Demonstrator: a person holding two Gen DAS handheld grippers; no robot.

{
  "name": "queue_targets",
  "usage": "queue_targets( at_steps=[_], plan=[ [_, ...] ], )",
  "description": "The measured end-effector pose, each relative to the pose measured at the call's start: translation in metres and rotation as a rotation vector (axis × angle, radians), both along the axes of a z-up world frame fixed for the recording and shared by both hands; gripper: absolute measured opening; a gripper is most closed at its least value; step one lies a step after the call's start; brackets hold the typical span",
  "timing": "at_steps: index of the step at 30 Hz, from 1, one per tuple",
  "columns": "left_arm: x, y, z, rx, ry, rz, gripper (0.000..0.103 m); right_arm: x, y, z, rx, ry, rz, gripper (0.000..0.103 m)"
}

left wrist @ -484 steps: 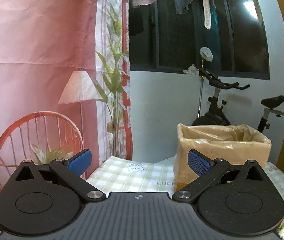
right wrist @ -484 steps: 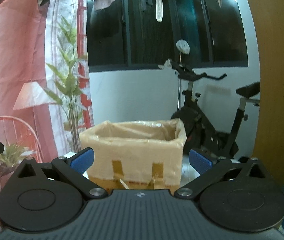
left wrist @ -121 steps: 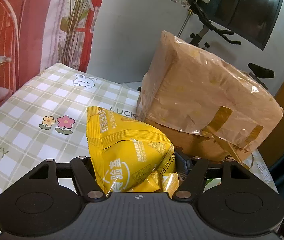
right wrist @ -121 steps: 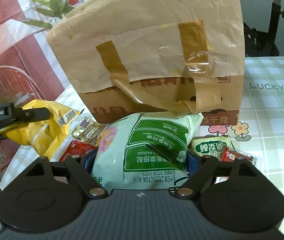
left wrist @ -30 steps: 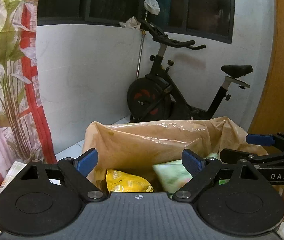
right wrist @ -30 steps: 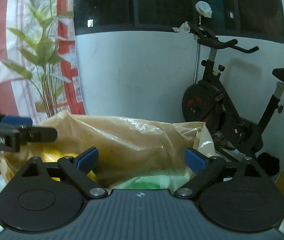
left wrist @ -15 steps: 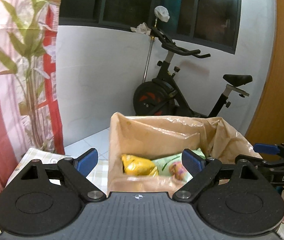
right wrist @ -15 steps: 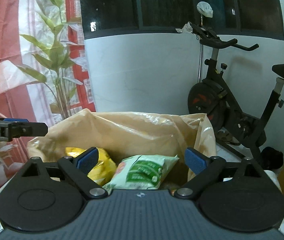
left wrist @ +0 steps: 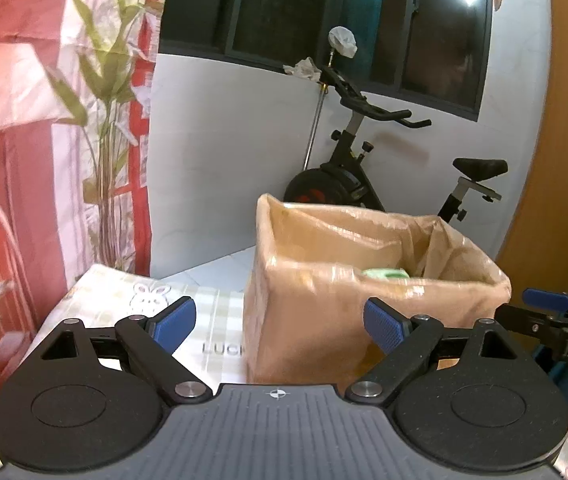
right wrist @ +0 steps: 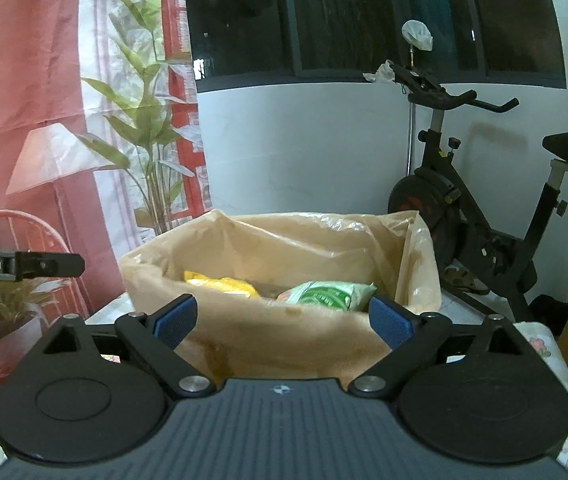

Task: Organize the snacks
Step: 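Withdraw both open grippers from the box, then grasp the bread loaf pack with the left gripper while the right gripper grasps the orange bread pack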

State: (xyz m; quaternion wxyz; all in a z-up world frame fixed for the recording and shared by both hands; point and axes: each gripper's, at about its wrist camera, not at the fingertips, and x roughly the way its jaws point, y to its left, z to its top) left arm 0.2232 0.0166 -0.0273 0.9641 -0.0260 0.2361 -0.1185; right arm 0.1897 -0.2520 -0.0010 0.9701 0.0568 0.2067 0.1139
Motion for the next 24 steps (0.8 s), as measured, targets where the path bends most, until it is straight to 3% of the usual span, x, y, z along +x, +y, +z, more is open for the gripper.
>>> queue_targets(
  at_steps=[7, 18, 24],
  plan=[
    [-0.037, 0.004, -0.033, -0.015, 0.025, -0.024, 0.092, -0.031, 0.014, -0.027, -0.008, 0.003, 0.024, 0.095],
    [-0.057, -0.017, -0.098, -0.018, 0.157, -0.075, 0.092, -0.063, 0.018, -0.083, -0.004, 0.094, 0.005, 0.092],
    [-0.068, -0.038, -0.124, 0.024, 0.22, -0.138, 0.092, -0.078, 0.01, -0.112, 0.0, 0.19, -0.009, 0.08]
  ],
)
